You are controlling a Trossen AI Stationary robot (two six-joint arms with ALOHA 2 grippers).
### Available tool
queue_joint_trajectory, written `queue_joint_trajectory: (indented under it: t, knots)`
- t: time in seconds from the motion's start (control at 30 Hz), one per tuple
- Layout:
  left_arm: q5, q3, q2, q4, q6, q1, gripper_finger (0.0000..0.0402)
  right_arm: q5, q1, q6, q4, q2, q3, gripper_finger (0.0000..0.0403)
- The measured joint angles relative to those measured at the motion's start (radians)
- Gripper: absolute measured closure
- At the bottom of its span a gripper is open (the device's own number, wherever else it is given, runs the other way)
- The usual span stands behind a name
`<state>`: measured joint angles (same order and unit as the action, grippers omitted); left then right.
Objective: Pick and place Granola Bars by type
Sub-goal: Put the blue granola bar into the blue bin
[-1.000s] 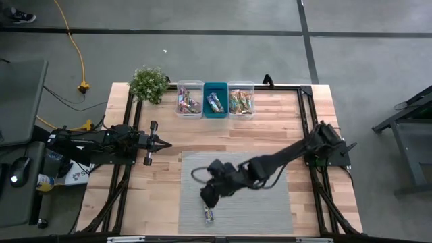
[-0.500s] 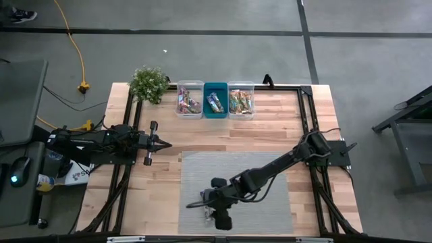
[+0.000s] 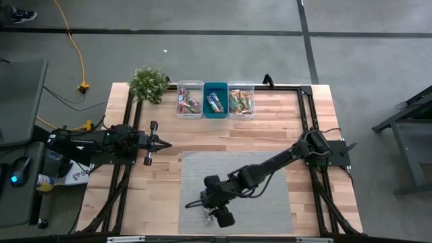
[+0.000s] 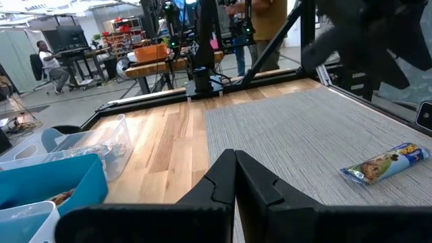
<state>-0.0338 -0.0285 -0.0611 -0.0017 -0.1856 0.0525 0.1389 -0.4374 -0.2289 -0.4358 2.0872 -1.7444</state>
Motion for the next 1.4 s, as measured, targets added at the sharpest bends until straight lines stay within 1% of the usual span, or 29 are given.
queue_joint_trajectory:
  t: [0.1,0.17,0.27,0.37,0.4,0.47,0.53,0.6,0.67,0.77,0.87,0.97,1.2,1.4]
  knots:
    - [0.0,0.0,0.0,0.0,0.0,0.0,0.0401,-0.047,0.001,0.046,-0.004,0.012,-0.059,0.021]
    - [0.0,0.0,0.0,0.0,0.0,0.0,0.0401,-0.071,-0.001,0.047,-0.034,0.05,-0.14,0.021]
    - [0.0,0.0,0.0,0.0,0.0,0.0,0.0401,-0.07,-0.002,-0.011,-0.173,0.159,-0.331,0.021]
    - [0.0,0.0,0.0,0.0,0.0,0.0,0.0401,-0.052,0.0,-0.082,-0.368,0.297,-0.571,0.021]
    - [0.0,0.0,0.0,0.0,0.0,0.0,0.0401,-0.051,0.0,-0.112,-0.415,0.332,-0.615,0.021]
    - [0.0,0.0,-0.001,0.0,0.0,0.0,0.0401,-0.001,0.001,-0.247,-0.367,0.313,-0.534,0.021]
    - [0.0,0.0,-0.002,0.001,0.0,0.0,0.0401,0.076,0.009,-0.428,-0.371,0.303,-0.465,0.021]
    - [0.0,0.0,-0.002,0.0,0.0,0.0,0.0401,0.165,0.02,-0.557,-0.403,0.299,-0.417,0.021]
    - [0.0,0.0,-0.002,0.0,0.0,0.0,0.0401,0.216,0.03,-0.639,-0.4,0.298,-0.377,0.021]
    - [0.0,0.0,-0.002,0.0,0.0,0.0,0.0401,0.213,0.034,-0.69,-0.375,0.298,-0.35,0.021]
    - [0.0,0.0,-0.002,0.0,0.0,0.0,0.0401,0.171,0.032,-0.778,-0.367,0.297,-0.349,0.021]
    - [0.0,0.0,-0.002,0.0,0.0,0.0,0.0401,0.093,0.038,-0.862,-0.358,0.297,-0.349,0.021]
    - [0.0,0.0,-0.002,0.0,0.0,0.0,0.0401,-0.127,0.038,-0.959,-0.366,0.297,-0.348,0.021]
    - [0.0,0.0,-0.002,0.0,0.0,0.0,0.0401,-0.236,0.032,-1.031,-0.419,0.297,-0.347,0.021]
